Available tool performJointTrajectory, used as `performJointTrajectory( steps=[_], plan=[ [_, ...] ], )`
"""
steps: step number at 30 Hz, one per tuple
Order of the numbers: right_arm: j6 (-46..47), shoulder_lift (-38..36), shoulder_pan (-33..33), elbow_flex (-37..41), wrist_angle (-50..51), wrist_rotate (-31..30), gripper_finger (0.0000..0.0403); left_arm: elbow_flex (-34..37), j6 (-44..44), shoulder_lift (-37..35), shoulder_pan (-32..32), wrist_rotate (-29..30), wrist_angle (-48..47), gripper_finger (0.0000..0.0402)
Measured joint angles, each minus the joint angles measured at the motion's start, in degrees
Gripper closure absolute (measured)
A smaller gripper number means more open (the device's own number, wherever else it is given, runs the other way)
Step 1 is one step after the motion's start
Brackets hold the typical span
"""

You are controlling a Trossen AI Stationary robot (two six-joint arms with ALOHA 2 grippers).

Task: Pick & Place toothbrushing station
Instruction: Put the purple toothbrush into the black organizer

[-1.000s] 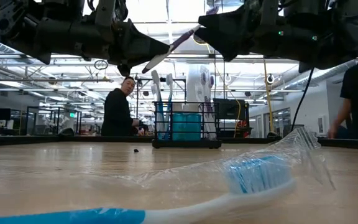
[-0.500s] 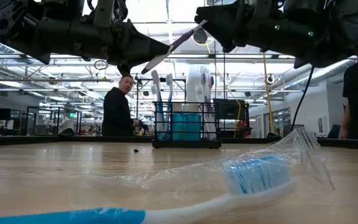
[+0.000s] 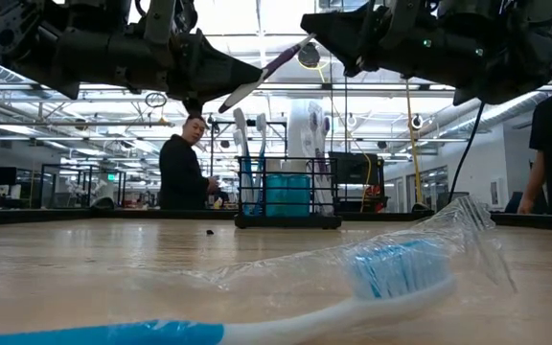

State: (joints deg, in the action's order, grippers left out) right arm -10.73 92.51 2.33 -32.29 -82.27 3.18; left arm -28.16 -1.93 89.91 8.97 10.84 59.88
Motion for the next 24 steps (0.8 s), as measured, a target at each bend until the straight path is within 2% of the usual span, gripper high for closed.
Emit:
performJointTrajectory(
  steps=[7,12,16,19,24],
  plan=[
    [-1.8,-2.2,-0.6,0.0,3.5,0.0,0.0393,-0.1,1.7,0.0,-0.2,-0.4,-0.9,0.0383],
    [-2.2,-4.5,-1.3,0.1,6.0,-0.2,0.0393,-0.1,1.3,-0.1,-2.1,-1.3,-2.8,0.0347],
    [-2.1,-6.1,-2.0,0.0,8.1,-0.4,0.0393,0.2,1.2,0.1,-4.0,-4.1,-3.5,0.0321],
    [-2.4,-6.5,-2.1,0.0,8.7,-0.4,0.0393,0.0,0.7,-0.1,-5.1,-6.8,-3.2,0.0313],
    [-2.4,-9.5,-3.4,0.0,15.2,-1.9,0.0393,0.1,0.4,0.0,-5.8,-9.6,-5.8,0.0305]
  ],
)
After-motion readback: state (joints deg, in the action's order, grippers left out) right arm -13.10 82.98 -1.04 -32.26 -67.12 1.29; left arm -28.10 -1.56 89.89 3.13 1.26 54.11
